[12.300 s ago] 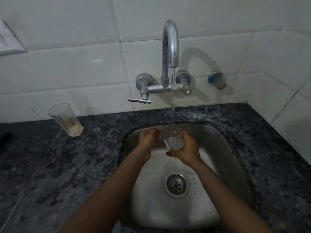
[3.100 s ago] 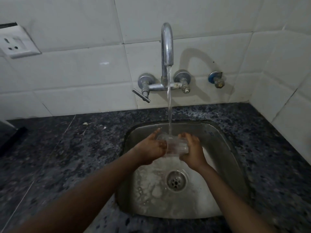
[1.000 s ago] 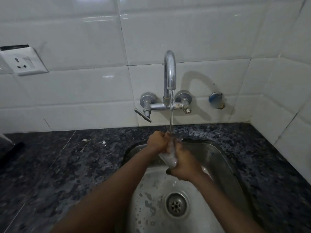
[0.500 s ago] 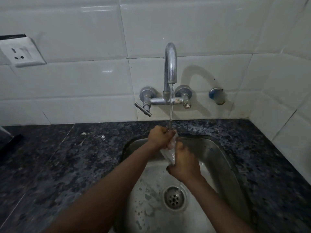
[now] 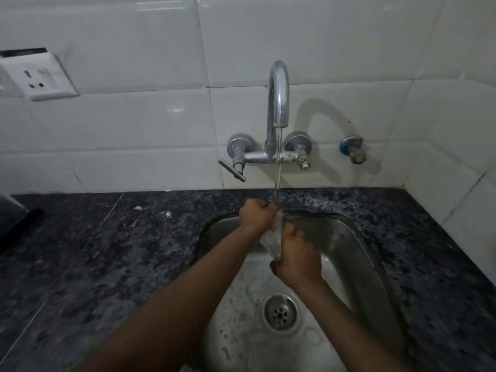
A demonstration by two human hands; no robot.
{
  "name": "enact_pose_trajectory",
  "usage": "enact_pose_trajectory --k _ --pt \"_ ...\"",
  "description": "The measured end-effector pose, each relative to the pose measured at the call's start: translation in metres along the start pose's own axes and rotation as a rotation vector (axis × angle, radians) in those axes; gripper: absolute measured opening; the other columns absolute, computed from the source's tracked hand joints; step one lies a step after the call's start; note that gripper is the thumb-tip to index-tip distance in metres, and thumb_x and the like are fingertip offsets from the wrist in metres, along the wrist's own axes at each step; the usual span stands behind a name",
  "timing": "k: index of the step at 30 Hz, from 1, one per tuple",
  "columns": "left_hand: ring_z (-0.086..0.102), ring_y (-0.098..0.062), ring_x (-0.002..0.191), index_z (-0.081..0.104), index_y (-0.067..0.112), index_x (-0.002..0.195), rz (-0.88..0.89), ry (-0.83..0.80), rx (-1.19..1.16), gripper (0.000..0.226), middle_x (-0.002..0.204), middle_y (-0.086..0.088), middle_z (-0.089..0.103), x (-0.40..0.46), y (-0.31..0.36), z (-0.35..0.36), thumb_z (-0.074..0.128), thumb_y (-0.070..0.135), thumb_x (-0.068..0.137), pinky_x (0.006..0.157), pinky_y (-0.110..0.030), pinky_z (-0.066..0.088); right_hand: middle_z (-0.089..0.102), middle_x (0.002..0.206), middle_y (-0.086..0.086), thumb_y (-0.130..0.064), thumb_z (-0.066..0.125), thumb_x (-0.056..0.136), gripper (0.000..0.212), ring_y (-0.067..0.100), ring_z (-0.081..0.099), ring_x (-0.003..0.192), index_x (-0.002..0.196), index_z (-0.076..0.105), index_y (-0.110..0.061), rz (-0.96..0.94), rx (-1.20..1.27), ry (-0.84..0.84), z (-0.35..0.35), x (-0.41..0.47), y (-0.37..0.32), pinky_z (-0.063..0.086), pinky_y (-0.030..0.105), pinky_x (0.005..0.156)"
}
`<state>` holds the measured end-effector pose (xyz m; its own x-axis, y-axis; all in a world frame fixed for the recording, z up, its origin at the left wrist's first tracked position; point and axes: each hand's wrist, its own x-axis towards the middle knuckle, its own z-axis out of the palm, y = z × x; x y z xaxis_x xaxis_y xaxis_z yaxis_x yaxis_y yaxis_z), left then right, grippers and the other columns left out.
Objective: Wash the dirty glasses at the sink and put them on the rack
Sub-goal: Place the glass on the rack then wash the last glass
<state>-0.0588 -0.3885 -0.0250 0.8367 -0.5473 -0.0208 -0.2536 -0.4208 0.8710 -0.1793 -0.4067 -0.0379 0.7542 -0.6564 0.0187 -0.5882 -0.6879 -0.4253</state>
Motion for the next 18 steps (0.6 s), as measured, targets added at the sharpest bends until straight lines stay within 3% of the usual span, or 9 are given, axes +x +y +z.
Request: enact_pose_trajectory --k 1,3,5,7,11,14,16,18 --pt "0.056 -0.023 0.057 0.048 0.016 0.046 0.005 0.037 -0.039 0.045 0.055 -0.010 0.057 0.000 -0.001 0.001 0.061 0.033 0.085 0.063 -0.033 0.049 0.054 0.121 0.011 -0.027 0.079 0.065 0.092 0.032 0.058 0.107 0.137 0.024 -0.012 -0.033 0.036 -0.037 0.000 0.002 0.001 0.049 0.034 0.079" --pt "0.049 -0.017 0.043 0.045 0.016 0.045 0.025 0.044 -0.189 0.045 0.050 -0.009 0.050 -0.004 -0.001 -0.002 0.063 0.026 0.084 0.052 -0.027 0.044 0.059 0.118 0.006 -0.024 0.086 0.057 0.091 0.028 0.060 0.107 0.132 0.035 -0.015 -0.050 0.448 -0.198 -0.004 0.011 0.012 0.051 0.036 0.084" --pt "0.041 -0.010 0.038 0.045 0.015 0.050 -0.026 -0.018 -0.522 0.039 0.047 -0.004 0.047 -0.009 0.001 -0.006 0.063 0.018 0.085 0.047 -0.024 0.040 0.066 0.111 0.005 -0.012 0.085 0.056 0.073 0.025 0.064 0.102 0.120 0.051 -0.018 0.016 0.947 -0.412 -0.007 0.013 0.024 0.053 0.042 0.088" --pt "0.039 -0.010 0.041 0.046 0.016 0.051 -0.031 -0.081 -0.704 0.038 0.042 0.004 0.046 -0.012 0.006 -0.010 0.064 0.019 0.084 0.049 -0.024 0.040 0.071 0.097 0.002 -0.002 0.077 0.066 0.049 0.021 0.066 0.091 0.107 0.062 -0.023 0.100 1.185 -0.547 -0.001 0.009 0.027 0.051 0.043 0.084" --pt "0.043 -0.002 0.036 0.049 0.016 0.047 0.147 -0.069 -0.456 0.046 0.036 0.007 0.049 -0.014 0.011 -0.007 0.054 0.028 0.092 0.046 -0.019 0.038 0.072 0.090 0.003 -0.005 0.071 0.076 0.026 0.021 0.068 0.086 0.094 0.066 -0.023 0.101 1.200 -0.261 0.018 0.005 0.016 0.053 0.039 0.078" --pt "0.043 -0.015 0.043 0.037 0.018 0.043 0.322 0.003 -0.054 0.055 0.040 0.003 0.041 -0.011 0.006 -0.006 0.047 0.039 0.093 0.051 -0.028 0.035 0.072 0.086 0.000 -0.020 0.075 0.072 0.020 0.021 0.068 0.083 0.090 0.068 -0.023 0.100 1.016 -0.127 0.016 0.013 0.007 0.054 0.034 0.070" --pt "0.040 -0.017 0.045 0.033 0.018 0.045 0.415 -0.022 0.175 0.055 0.044 0.001 0.036 -0.012 0.007 -0.003 0.049 0.044 0.091 0.052 -0.029 0.031 0.069 0.091 0.002 -0.041 0.077 0.064 0.043 0.024 0.066 0.085 0.099 0.063 -0.019 0.128 0.636 -0.084 0.016 0.020 0.003 0.052 0.034 0.067" --pt "0.036 -0.012 0.043 0.033 0.020 0.045 0.446 -0.010 0.246 0.053 0.044 0.002 0.035 -0.013 0.007 0.000 0.053 0.039 0.090 0.052 -0.028 0.027 0.067 0.093 0.004 -0.054 0.074 0.055 0.068 0.025 0.066 0.084 0.106 0.053 -0.013 0.172 0.341 -0.021 0.015 0.019 -0.001 0.054 0.034 0.063"
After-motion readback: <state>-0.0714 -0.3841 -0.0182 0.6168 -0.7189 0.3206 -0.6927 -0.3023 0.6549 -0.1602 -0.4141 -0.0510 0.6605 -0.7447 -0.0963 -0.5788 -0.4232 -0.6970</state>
